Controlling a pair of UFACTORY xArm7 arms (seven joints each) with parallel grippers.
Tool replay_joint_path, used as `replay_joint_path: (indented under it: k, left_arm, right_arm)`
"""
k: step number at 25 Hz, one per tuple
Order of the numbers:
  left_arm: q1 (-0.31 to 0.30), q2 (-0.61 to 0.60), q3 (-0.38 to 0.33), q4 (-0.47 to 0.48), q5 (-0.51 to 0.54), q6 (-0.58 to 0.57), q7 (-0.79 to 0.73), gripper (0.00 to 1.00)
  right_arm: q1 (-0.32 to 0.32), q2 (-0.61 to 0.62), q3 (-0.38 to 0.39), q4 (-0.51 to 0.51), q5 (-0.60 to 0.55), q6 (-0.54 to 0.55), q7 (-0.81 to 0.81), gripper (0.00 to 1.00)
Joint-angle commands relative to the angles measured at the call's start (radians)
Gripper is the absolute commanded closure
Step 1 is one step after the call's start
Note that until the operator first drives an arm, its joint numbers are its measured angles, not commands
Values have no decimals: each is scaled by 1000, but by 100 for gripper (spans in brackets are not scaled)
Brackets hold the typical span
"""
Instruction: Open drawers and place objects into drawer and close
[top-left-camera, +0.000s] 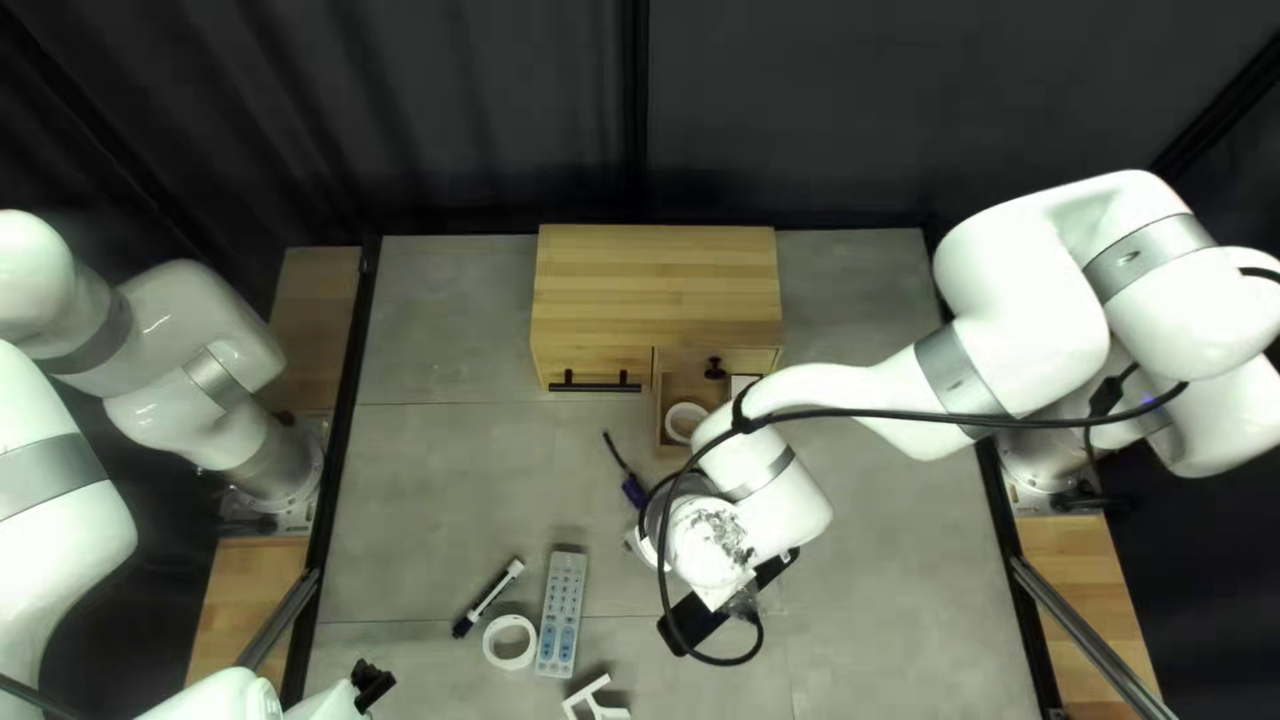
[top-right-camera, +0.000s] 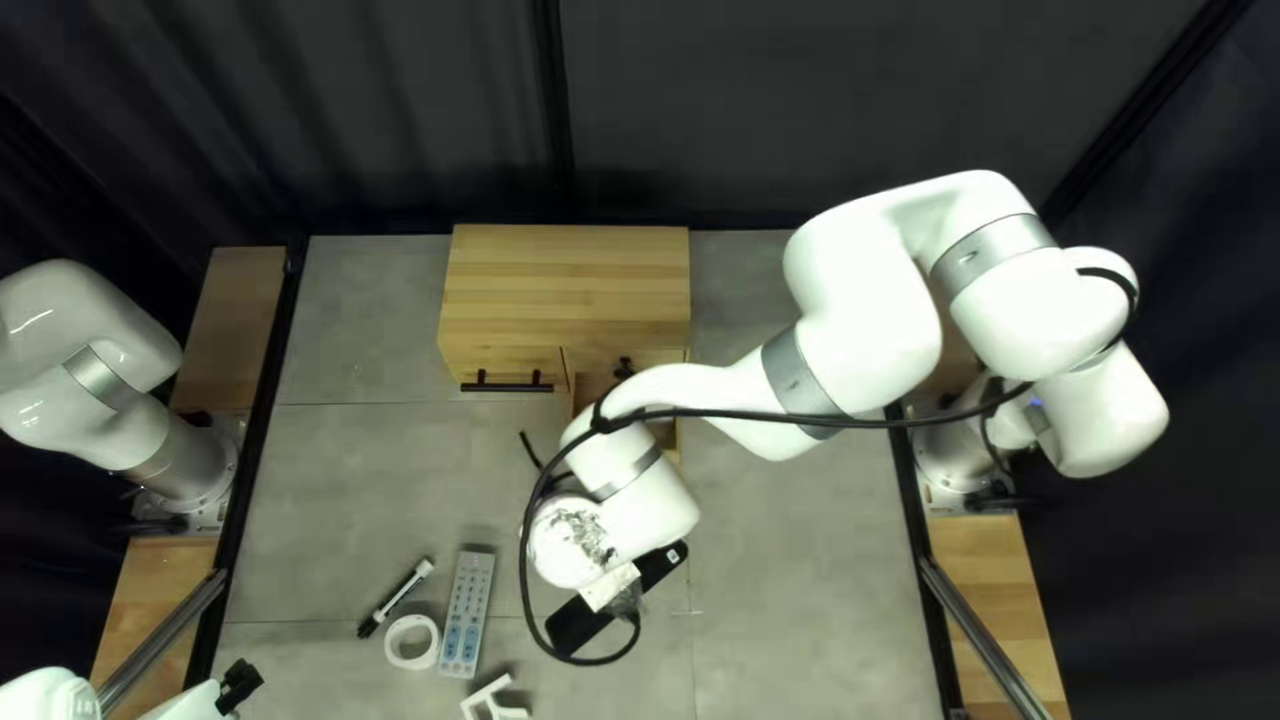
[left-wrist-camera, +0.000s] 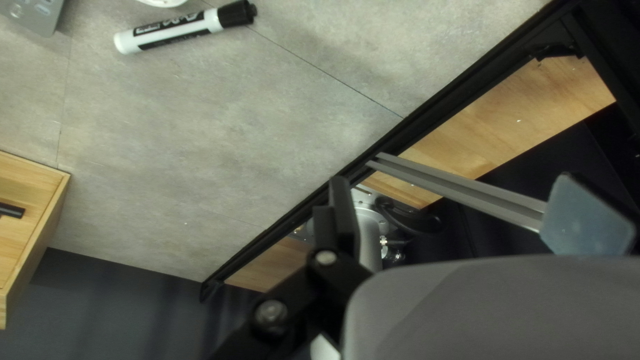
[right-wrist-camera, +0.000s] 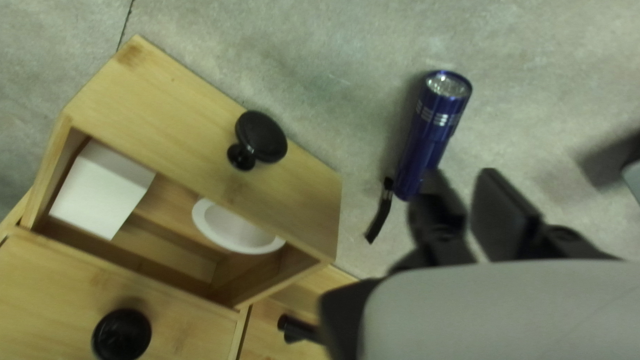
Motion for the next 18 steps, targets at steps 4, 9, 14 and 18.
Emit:
replay_joint_path:
  k: [4, 9, 14, 18]
  left_arm:
    - [0, 0, 0, 0, 0, 0, 0, 0]
    - [0, 0, 0, 0, 0, 0, 0, 0]
    - [0, 0, 0, 0, 0, 0, 0, 0]
    - [0, 0, 0, 0, 0, 0, 0, 0]
  right_arm:
    - [-13, 30, -1, -11, 6, -35, 0, 0]
    - [-23, 62, -2, -5, 13, -64, 2, 0]
    - [-32, 71, 1, 2, 22, -71, -5, 7]
    - [-33, 79, 1, 9, 25, -71, -6, 72]
